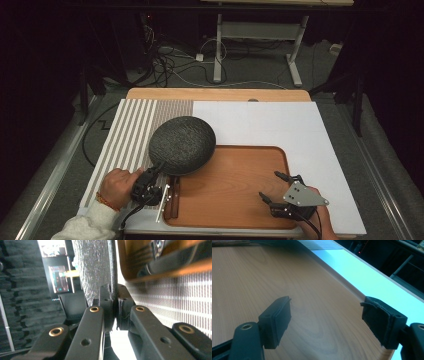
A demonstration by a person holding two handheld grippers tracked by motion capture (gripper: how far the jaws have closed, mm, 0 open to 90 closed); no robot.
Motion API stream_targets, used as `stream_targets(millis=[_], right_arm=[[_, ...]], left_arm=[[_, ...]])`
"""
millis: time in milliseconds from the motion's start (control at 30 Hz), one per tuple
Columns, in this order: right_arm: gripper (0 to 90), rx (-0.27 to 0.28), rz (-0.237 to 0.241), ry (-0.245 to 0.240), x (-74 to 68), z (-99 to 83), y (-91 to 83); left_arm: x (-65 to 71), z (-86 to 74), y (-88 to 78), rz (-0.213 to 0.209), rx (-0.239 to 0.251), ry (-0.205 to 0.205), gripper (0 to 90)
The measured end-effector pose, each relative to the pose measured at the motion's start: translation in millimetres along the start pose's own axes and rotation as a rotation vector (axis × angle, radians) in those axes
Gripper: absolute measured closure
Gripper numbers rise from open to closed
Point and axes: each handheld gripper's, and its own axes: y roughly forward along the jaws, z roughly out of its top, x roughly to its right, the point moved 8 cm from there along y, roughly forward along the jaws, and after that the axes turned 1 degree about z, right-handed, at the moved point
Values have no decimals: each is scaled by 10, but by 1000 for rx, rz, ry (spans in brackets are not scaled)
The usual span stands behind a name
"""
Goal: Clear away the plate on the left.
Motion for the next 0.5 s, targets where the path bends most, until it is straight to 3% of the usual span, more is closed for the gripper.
stream_targets(millis=[500], right_arm=[[235, -1, -15, 16, 44, -16, -12]], left_arm=[[-7, 423, -49, -2, 89, 49, 834]])
